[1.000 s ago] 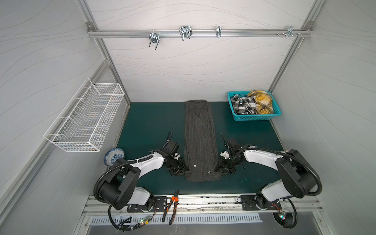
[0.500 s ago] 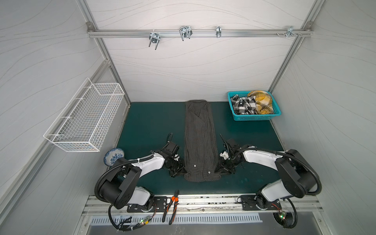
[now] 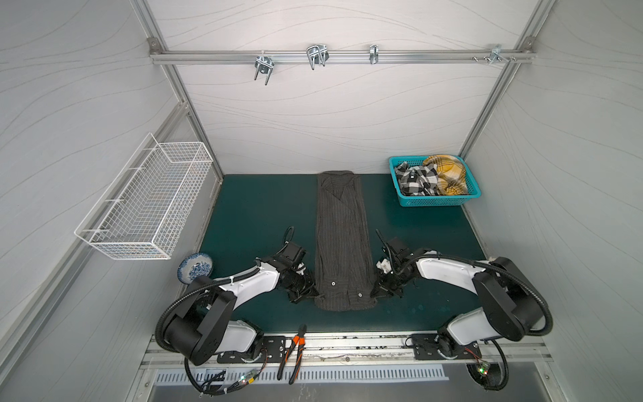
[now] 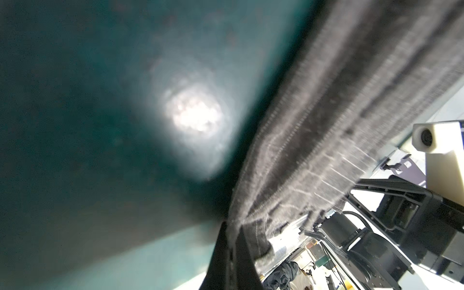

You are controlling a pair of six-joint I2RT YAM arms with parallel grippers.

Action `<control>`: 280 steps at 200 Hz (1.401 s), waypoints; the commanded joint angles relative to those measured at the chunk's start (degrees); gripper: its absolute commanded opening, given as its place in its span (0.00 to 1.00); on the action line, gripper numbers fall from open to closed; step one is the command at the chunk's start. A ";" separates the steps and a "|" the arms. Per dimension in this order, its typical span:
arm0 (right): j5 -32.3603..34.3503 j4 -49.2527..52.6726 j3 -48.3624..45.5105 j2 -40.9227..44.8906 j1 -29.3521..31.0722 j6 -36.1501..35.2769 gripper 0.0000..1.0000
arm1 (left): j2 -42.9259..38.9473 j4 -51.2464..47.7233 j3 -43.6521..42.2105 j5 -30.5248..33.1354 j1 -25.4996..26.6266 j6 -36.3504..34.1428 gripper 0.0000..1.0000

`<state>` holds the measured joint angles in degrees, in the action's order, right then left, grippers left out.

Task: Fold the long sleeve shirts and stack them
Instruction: 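Lift the shirt's near end with both grippers and fold it toward the far end, then lay the folded end down with both grippers and smooth its sides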

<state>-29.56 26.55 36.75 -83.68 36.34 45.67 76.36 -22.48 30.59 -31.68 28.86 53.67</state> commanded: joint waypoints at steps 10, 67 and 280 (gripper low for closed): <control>0.42 2.37 -0.90 2.12 1.34 0.71 0.00 | -4.02 -3.10 -1.55 0.85 2.23 1.35 0.00; 3.30 8.23 -2.19 10.73 4.80 4.74 0.00 | -13.86 -7.84 -5.92 3.08 5.90 4.99 0.00; -6.75 18.23 60.68 -29.92 -14.25 -8.81 0.24 | 18.08 2.12 40.53 13.03 -13.66 -2.66 0.08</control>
<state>-32.53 43.53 83.46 -98.45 25.69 41.95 77.91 -25.12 59.46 -20.27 18.63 58.63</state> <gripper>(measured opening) 0.079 0.047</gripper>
